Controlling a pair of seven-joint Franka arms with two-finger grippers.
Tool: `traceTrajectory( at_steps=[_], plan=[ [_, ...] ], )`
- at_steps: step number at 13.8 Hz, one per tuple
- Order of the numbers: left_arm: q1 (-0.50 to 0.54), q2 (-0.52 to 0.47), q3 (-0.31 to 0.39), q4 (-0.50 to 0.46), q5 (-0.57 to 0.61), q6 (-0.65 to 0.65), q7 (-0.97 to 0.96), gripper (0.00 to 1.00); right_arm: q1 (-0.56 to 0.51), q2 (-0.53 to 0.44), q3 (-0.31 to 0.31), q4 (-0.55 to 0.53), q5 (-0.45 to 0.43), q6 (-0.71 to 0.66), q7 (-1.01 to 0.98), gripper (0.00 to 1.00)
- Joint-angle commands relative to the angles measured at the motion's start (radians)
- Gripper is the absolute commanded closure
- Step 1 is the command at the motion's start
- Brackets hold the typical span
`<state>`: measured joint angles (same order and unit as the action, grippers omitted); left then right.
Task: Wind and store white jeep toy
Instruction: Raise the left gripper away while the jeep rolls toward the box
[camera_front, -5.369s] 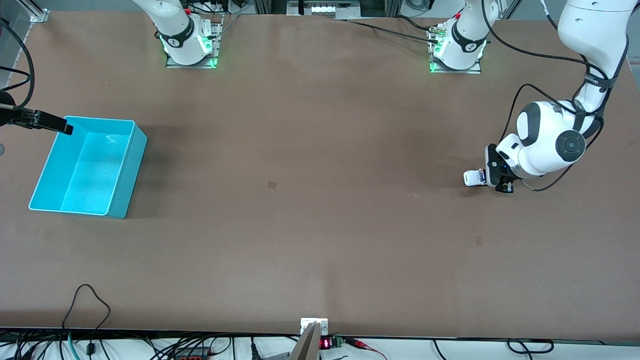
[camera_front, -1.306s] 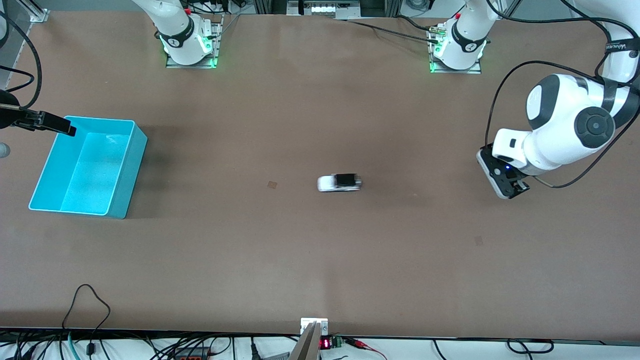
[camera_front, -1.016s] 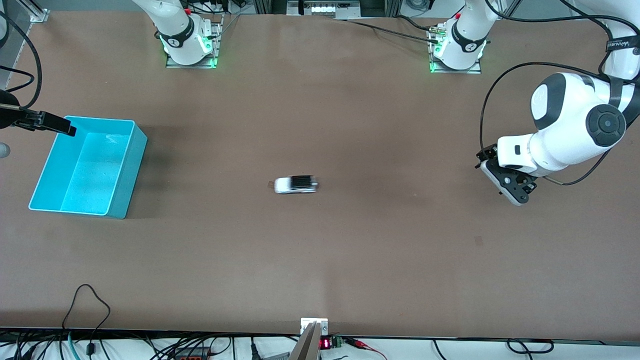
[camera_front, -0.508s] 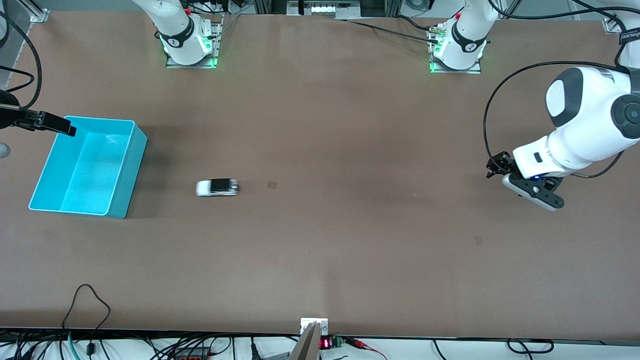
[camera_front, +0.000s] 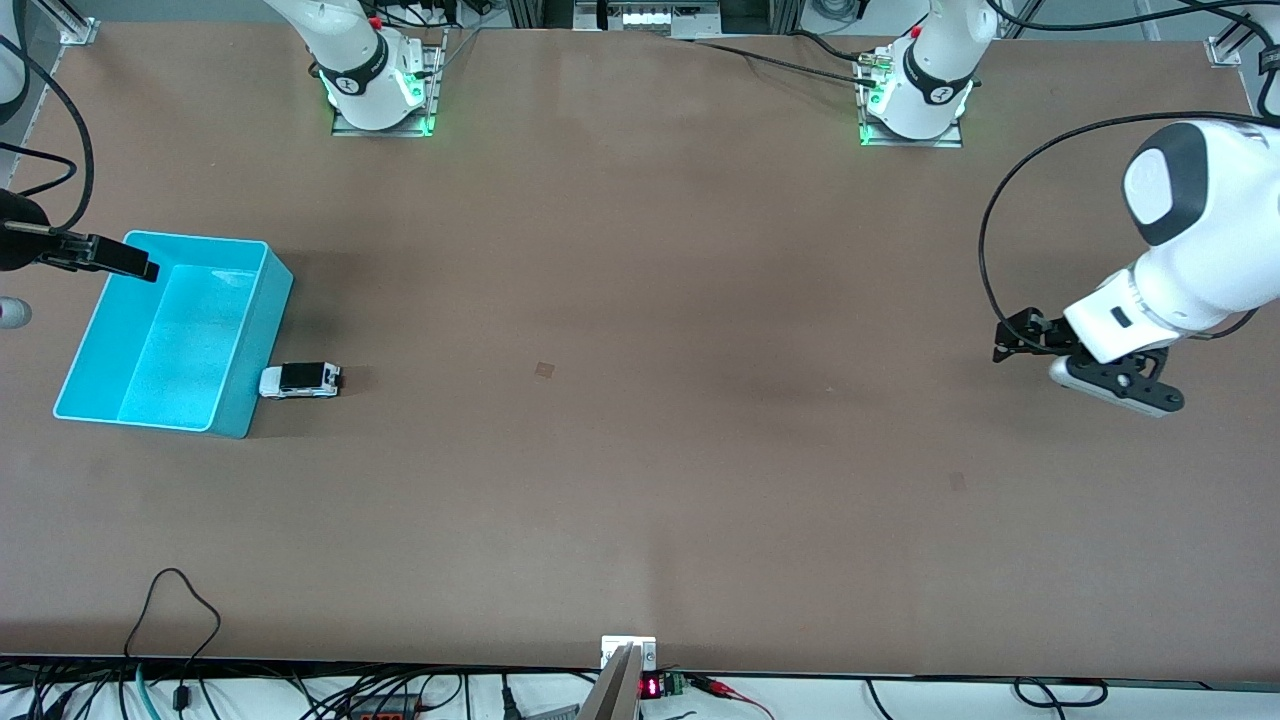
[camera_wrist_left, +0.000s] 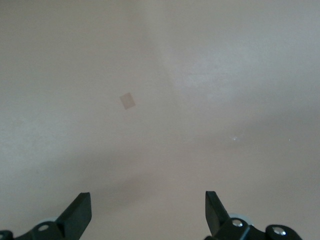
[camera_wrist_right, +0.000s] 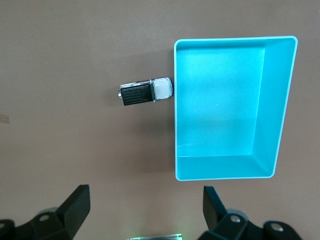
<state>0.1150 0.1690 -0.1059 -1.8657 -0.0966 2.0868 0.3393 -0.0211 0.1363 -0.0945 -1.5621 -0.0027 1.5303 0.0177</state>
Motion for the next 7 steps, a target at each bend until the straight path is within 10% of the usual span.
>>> traceTrajectory(
  at_steps=[1,7],
  plan=[
    [-0.057,-0.037,0.072,0.011,-0.018,-0.011,-0.043,0.00,-0.003,0.002,0.002,0.014,0.007,0.001,-0.007,0.00],
    [-0.063,-0.074,0.091,0.060,-0.012,-0.106,-0.270,0.00,0.027,0.023,0.004,0.016,0.010,0.001,-0.007,0.00]
  ],
)
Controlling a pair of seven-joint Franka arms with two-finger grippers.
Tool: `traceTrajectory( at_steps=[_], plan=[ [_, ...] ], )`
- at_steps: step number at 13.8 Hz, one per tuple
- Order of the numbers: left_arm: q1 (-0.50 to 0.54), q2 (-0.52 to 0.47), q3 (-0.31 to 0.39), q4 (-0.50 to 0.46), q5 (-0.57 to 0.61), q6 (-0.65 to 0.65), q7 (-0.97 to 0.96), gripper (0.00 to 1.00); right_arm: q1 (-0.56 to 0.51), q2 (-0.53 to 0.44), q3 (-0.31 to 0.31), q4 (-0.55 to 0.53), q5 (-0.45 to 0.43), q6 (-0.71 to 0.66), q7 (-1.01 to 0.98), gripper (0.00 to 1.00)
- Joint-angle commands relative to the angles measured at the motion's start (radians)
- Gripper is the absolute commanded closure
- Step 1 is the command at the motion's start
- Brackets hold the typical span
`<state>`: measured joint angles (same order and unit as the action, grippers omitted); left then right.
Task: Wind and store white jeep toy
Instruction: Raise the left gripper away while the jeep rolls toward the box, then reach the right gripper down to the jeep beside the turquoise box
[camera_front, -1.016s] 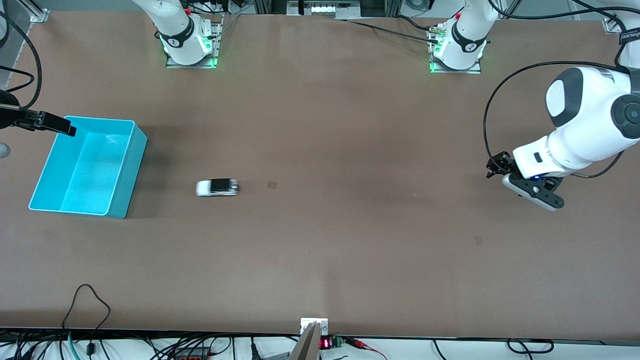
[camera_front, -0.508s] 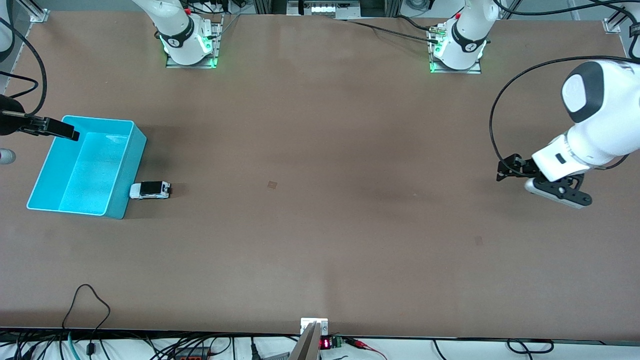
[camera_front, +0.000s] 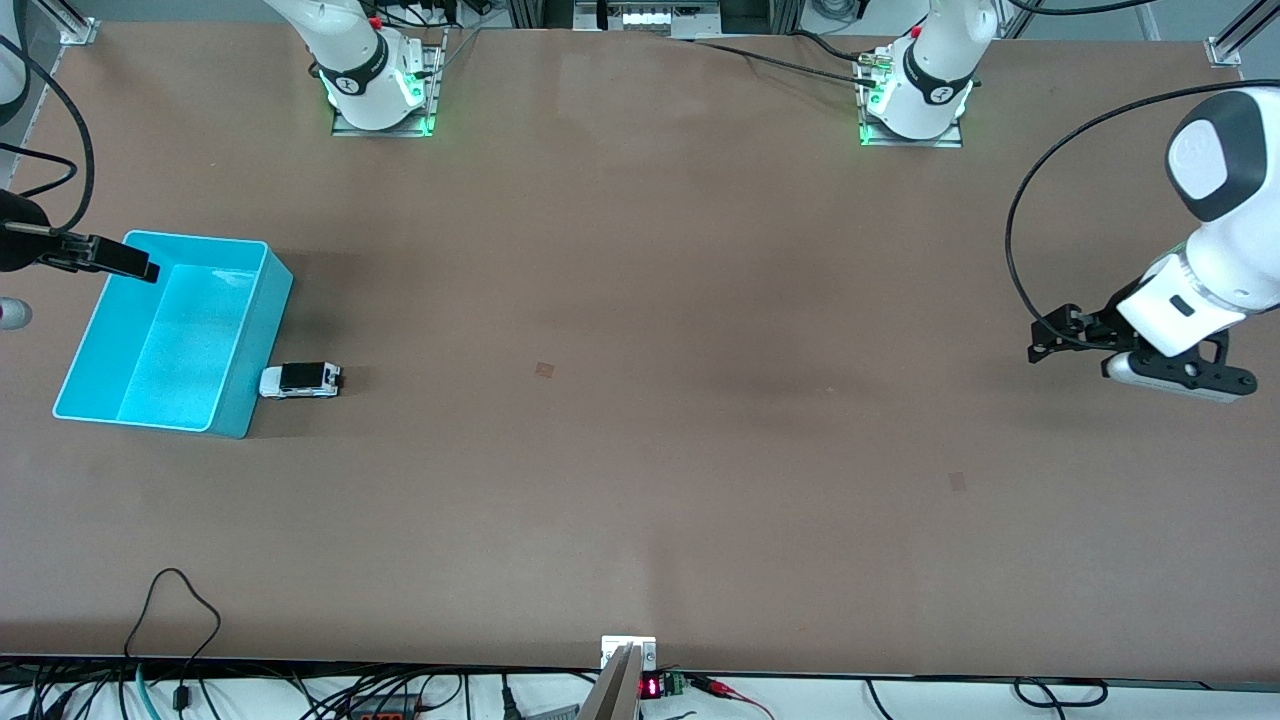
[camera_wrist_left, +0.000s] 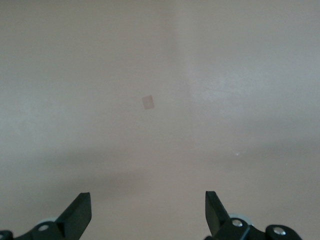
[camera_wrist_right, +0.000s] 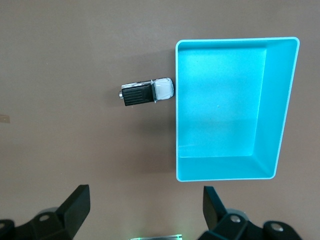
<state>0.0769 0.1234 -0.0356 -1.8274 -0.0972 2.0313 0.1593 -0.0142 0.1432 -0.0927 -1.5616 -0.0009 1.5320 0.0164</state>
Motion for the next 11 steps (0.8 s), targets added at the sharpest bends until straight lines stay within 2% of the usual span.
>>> traceTrajectory(
  at_steps=[1,4,6,7,10,11],
  plan=[
    [-0.025,-0.040,0.025,0.028,-0.013,-0.077,-0.110,0.00,0.039,0.019,0.002,0.018,0.007,0.000,-0.006,0.00],
    [-0.035,-0.073,0.031,0.054,-0.012,-0.133,-0.139,0.00,0.079,0.059,0.002,0.021,0.010,-0.001,-0.006,0.00],
    [-0.026,-0.068,0.031,0.140,-0.009,-0.274,-0.139,0.00,0.097,0.076,0.002,0.020,0.010,-0.007,-0.006,0.00],
    [-0.026,-0.071,0.031,0.155,-0.009,-0.302,-0.141,0.00,0.108,0.081,0.002,0.020,0.009,-0.010,-0.009,0.00],
    [-0.025,-0.106,0.023,0.146,-0.001,-0.336,-0.164,0.00,0.105,0.081,0.002,0.012,0.010,-0.019,-0.036,0.00],
    [-0.025,-0.119,0.017,0.143,0.028,-0.336,-0.167,0.00,0.106,0.076,0.001,0.008,0.012,-0.045,-0.123,0.00]
  ],
)
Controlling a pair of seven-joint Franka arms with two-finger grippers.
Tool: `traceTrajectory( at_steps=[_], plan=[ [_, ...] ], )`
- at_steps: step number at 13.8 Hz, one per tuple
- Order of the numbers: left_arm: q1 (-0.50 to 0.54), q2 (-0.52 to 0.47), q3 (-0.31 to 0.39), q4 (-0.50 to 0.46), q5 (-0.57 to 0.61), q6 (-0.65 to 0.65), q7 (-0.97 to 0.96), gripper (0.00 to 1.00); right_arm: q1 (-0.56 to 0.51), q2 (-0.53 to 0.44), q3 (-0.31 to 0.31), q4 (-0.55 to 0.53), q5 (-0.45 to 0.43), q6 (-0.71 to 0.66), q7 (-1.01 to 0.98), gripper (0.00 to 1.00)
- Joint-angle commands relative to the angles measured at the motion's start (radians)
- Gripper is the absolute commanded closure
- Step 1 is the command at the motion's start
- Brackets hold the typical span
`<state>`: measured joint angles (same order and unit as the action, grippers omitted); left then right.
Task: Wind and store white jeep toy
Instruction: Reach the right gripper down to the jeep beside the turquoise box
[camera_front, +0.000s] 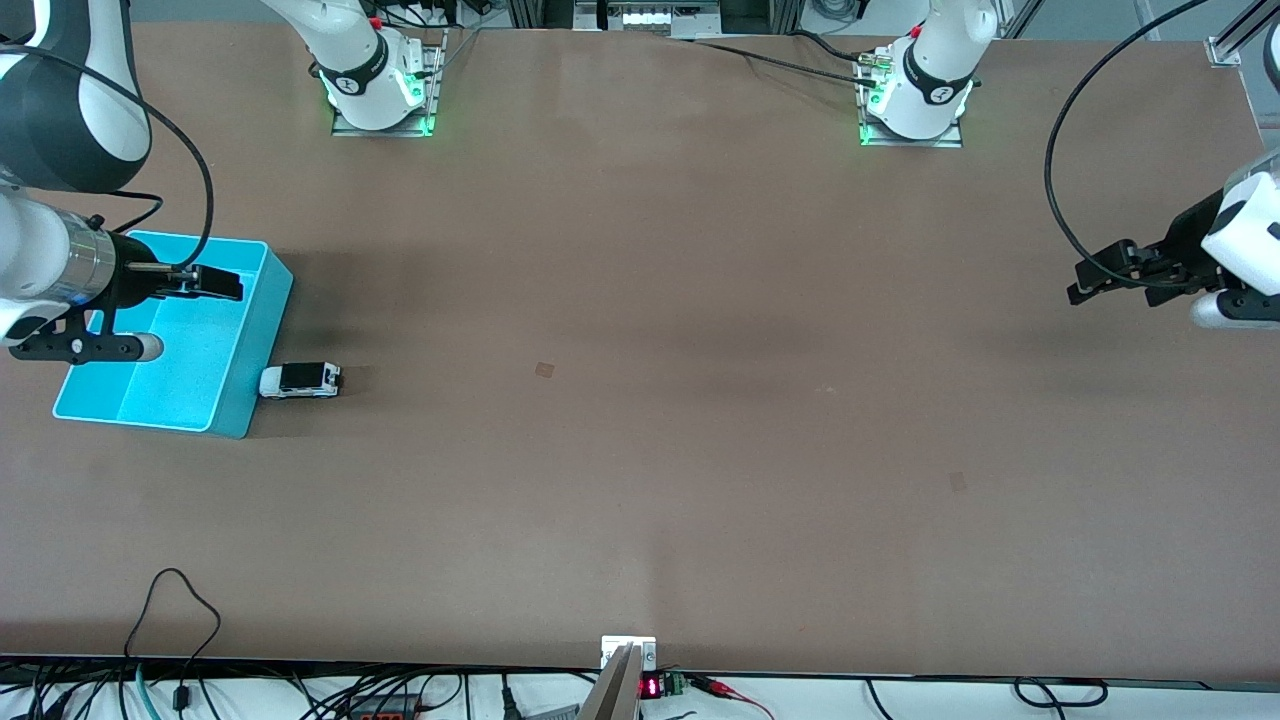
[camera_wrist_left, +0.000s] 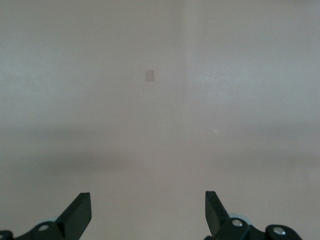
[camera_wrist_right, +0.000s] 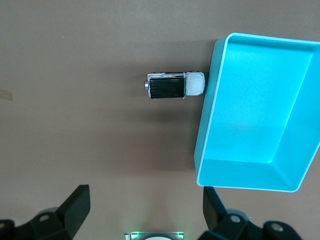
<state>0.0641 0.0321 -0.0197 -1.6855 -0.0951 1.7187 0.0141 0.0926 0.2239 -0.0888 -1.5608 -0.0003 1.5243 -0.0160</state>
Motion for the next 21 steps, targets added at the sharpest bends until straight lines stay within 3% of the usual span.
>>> traceTrajectory(
  at_steps=[1,3,7,11,17,21],
  plan=[
    [-0.012,-0.040,-0.003,-0.002,0.032,-0.024,-0.025,0.00,-0.004,-0.006,-0.005,0.004,0.011,-0.042,-0.213,0.00],
    [-0.012,-0.073,-0.003,-0.042,0.032,-0.014,-0.028,0.00,-0.019,-0.020,0.004,-0.024,0.010,-0.039,-0.315,0.00],
    [-0.014,-0.075,-0.005,-0.042,0.041,-0.024,-0.026,0.00,-0.276,-0.083,0.248,-0.172,0.003,0.103,-0.523,0.00],
    [-0.014,-0.080,-0.005,-0.037,0.041,-0.037,-0.023,0.00,-0.286,-0.089,0.262,-0.317,0.002,0.330,-0.832,0.00],
    [-0.015,-0.077,-0.003,-0.040,0.045,-0.062,-0.014,0.00,-0.290,-0.083,0.287,-0.525,-0.090,0.632,-1.136,0.00],
    [-0.012,-0.077,-0.002,-0.040,0.045,-0.070,-0.014,0.00,-0.315,-0.057,0.288,-0.645,-0.107,0.853,-1.306,0.00]
  ],
)
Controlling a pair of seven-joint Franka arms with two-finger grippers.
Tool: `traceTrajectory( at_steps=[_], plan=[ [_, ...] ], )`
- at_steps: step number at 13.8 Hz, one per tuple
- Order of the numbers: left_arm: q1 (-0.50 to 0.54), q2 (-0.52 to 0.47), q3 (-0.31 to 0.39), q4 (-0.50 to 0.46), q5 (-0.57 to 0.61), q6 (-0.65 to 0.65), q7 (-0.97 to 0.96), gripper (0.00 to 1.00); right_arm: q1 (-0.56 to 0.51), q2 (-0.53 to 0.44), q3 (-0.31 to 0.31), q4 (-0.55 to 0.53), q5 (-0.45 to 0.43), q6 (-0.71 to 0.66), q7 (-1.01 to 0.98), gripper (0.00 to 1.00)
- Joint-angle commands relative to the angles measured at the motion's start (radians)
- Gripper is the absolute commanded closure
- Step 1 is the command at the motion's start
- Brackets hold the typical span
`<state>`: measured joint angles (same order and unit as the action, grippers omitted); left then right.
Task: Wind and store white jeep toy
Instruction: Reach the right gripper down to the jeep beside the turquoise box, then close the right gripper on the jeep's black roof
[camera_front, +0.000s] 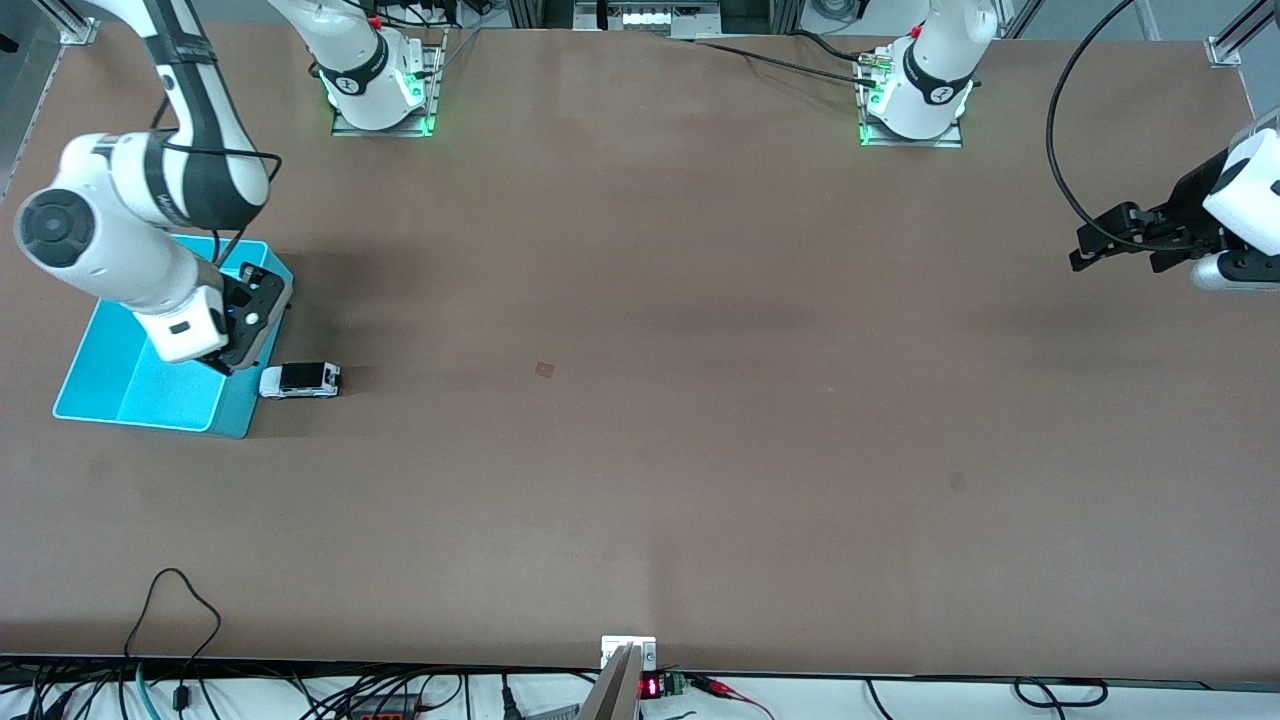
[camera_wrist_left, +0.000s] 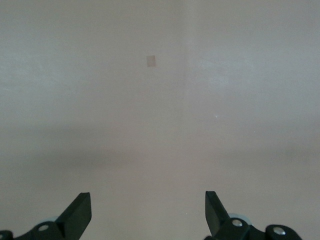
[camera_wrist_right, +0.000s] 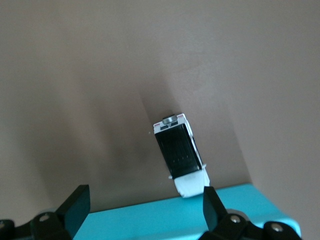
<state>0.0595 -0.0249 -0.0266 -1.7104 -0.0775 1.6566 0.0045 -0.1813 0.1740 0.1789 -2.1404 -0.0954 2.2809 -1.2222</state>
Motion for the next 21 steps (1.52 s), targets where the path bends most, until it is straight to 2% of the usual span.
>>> traceTrajectory(
  at_steps=[1,7,19,20,21],
  plan=[
    [-0.007,-0.020,0.005,-0.017,0.027,-0.008,-0.005,0.00,-0.052,0.010,0.019,-0.079,-0.011,0.141,-0.152,0.00],
    [-0.010,-0.018,0.004,-0.015,0.030,-0.001,-0.003,0.00,-0.061,0.128,0.021,-0.085,-0.010,0.314,-0.280,0.00],
    [-0.012,-0.020,-0.009,-0.014,0.027,0.015,-0.005,0.00,-0.061,0.240,0.019,-0.076,-0.018,0.459,-0.281,0.01],
    [-0.012,-0.021,-0.013,-0.015,0.027,0.015,-0.005,0.00,-0.063,0.246,0.019,-0.075,-0.026,0.463,-0.281,0.10],
    [-0.012,-0.023,-0.024,-0.015,0.027,0.017,-0.005,0.00,-0.066,0.248,0.019,-0.075,-0.026,0.463,-0.281,0.28]
  ],
)
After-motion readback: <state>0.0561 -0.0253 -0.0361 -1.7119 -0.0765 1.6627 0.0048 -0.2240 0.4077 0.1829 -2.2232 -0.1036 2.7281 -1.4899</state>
